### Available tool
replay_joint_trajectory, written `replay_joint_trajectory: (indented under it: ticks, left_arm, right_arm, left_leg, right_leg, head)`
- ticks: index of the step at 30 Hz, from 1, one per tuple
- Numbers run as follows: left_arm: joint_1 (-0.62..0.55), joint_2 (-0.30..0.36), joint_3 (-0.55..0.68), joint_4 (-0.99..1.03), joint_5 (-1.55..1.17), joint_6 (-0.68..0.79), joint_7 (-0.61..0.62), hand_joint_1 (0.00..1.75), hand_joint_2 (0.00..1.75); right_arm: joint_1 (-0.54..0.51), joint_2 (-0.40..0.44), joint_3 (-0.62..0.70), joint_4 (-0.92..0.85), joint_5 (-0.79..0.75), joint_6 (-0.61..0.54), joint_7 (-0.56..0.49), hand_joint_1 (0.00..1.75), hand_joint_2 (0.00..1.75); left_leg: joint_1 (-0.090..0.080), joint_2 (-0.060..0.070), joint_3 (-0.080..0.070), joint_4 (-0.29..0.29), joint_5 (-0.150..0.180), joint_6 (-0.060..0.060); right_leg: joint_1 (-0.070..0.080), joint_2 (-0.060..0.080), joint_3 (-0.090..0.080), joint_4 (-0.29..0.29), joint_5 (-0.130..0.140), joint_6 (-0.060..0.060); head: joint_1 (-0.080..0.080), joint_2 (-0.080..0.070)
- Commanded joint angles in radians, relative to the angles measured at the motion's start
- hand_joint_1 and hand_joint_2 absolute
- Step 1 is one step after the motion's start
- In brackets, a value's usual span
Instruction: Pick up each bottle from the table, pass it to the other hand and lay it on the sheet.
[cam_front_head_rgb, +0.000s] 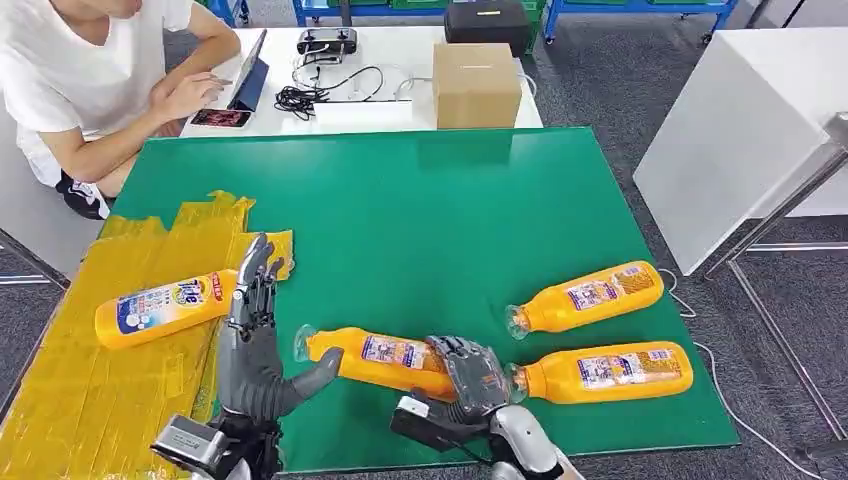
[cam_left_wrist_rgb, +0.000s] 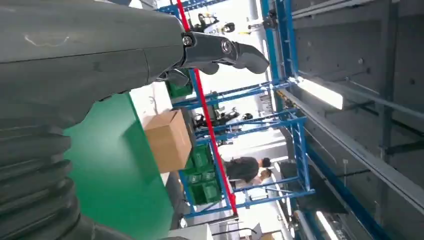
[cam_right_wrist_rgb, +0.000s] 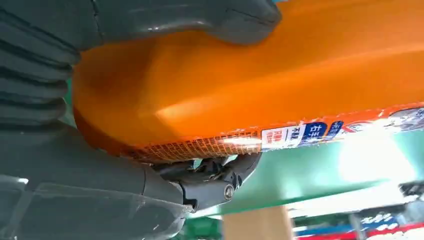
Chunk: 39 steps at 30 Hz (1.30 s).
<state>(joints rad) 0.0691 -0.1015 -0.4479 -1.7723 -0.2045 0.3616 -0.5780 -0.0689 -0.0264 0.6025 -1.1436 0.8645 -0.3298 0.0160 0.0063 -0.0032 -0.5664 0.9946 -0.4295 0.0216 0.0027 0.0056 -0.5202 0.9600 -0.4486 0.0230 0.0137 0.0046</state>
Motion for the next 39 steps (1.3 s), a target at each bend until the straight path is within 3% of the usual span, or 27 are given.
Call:
replay_joint_trajectory:
  ticks: [1, 6, 12, 15, 17, 26, 32, 39]
  left_arm:
    - [0.044, 0.004, 0.019, -0.038, 0.001, 0.002, 0.002, 0.0, 1.75]
    - [0.049, -0.001, 0.024, -0.038, 0.01, 0.001, 0.006, 0.0, 1.75]
    - [0.047, -0.009, 0.027, -0.018, 0.017, 0.007, 0.019, 0.0, 1.75]
    - [0.047, -0.009, 0.027, -0.018, 0.017, 0.007, 0.019, 0.0, 1.75]
    - [0.034, 0.0, 0.017, 0.006, 0.018, -0.015, 0.05, 0.0, 1.75]
    - [-0.12, 0.042, -0.008, 0.224, 0.208, -0.286, 0.26, 0.0, 1.75]
    - [-0.201, 0.028, -0.024, 0.313, 0.343, -0.327, 0.291, 0.0, 1.75]
    - [-0.225, 0.034, -0.041, 0.328, 0.379, -0.333, 0.298, 0.0, 1.75]
  right_arm:
    - [0.124, 0.103, -0.25, -0.161, -0.141, -0.142, -0.134, 1.75, 1.75]
    - [0.137, 0.13, -0.297, -0.187, -0.172, -0.185, -0.169, 1.75, 1.75]
    - [0.168, 0.186, -0.386, -0.262, -0.331, -0.241, -0.285, 1.75, 1.75]
    - [0.168, 0.186, -0.386, -0.262, -0.331, -0.241, -0.285, 1.75, 1.75]
    - [0.176, 0.205, -0.393, -0.289, -0.396, -0.254, -0.361, 1.75, 1.75]
    - [0.121, 0.19, -0.231, -0.238, -0.453, -0.167, -0.451, 1.75, 1.75]
    - [0.022, 0.174, -0.08, -0.125, -0.479, -0.143, -0.498, 1.75, 1.75]
    - [-0.018, 0.174, -0.033, -0.077, -0.471, -0.148, -0.504, 1.75, 1.75]
  left_leg:
    - [0.0, 0.001, -0.004, 0.0, 0.0, 0.0]
    - [0.0, 0.0, -0.006, 0.0, -0.001, 0.0]
    - [-0.001, -0.001, -0.008, 0.0, 0.0, 0.0]
    - [-0.001, 0.0, -0.009, 0.0, 0.001, 0.0]
    - [-0.001, -0.001, -0.008, 0.0, 0.0, 0.0]
    - [-0.001, -0.002, -0.008, -0.001, 0.002, 0.0]
    - [0.0, 0.001, -0.008, -0.001, 0.001, 0.0]
    - [0.0, 0.0, -0.009, -0.001, 0.001, 0.0]
  right_leg:
    - [0.0, 0.0, 0.003, 0.0, 0.0, 0.0]
    - [0.0, -0.001, 0.002, 0.0, -0.001, 0.001]
    - [-0.001, -0.002, -0.001, 0.001, -0.001, 0.001]
    - [-0.001, -0.001, -0.002, 0.0, 0.0, 0.001]
    - [-0.001, -0.001, -0.001, 0.0, 0.0, 0.001]
    - [-0.001, -0.003, -0.002, -0.001, 0.001, 0.001]
    - [0.0, 0.0, -0.001, -0.001, 0.001, 0.0]
    - [0.0, -0.001, -0.002, 0.0, 0.0, 0.001]
  head:
    - [0.0, 0.0]
    - [0.0, 0.0]
    - [0.0, 0.0]
    - [0.0, 0.0]
    - [0.0, 0.0]
    - [0.0, 0.0]
    - [0.0, 0.0]
    - [0.0, 0.0]
